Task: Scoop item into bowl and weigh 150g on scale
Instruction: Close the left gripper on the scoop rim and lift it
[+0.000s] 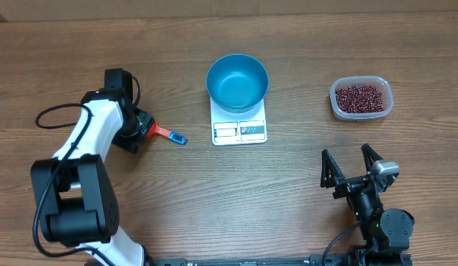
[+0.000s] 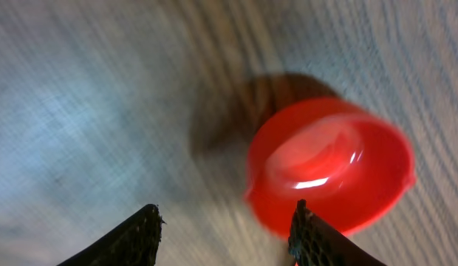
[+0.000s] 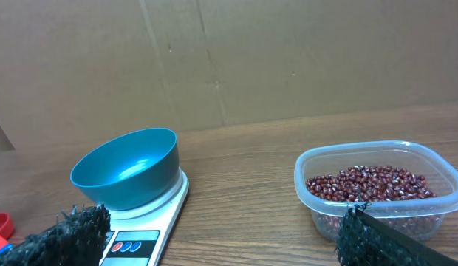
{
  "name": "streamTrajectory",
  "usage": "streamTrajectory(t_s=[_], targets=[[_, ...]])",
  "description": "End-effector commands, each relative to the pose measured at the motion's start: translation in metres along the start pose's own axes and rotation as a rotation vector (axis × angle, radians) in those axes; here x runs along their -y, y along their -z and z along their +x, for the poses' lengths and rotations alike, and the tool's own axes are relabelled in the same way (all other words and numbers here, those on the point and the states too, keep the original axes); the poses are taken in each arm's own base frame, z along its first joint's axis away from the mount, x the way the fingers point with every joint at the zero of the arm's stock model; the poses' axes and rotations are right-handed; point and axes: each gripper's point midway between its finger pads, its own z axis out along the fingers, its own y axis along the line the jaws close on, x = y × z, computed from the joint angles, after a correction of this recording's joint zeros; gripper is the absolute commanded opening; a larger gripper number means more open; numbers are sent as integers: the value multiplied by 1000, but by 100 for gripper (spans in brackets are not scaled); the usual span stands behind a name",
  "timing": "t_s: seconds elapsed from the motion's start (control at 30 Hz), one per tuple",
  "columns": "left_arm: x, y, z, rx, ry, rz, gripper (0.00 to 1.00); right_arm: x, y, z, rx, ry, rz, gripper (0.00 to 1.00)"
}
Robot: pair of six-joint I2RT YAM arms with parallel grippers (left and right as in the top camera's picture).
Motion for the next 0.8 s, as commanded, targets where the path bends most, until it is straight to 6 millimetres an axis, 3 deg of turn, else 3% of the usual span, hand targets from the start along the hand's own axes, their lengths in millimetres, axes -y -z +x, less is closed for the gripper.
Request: streamTrajectory(t_s=[0.0,0.27,0.4,0.57,0.77], targets=[[2,-16,2,-6,20,-10,58,1,0,1,6,5,3,100],[20,-17,-9,38,22,61,50,1,0,1,6,5,3,100],[20,-17,-11,48,22,62,42,1,0,1,6,5,3,100],[19,-17,-12,57,21,52,41,1,0,1,6,5,3,100],[18,-17,-13,63,22,48,30,1,0,1,6,5,3,100]])
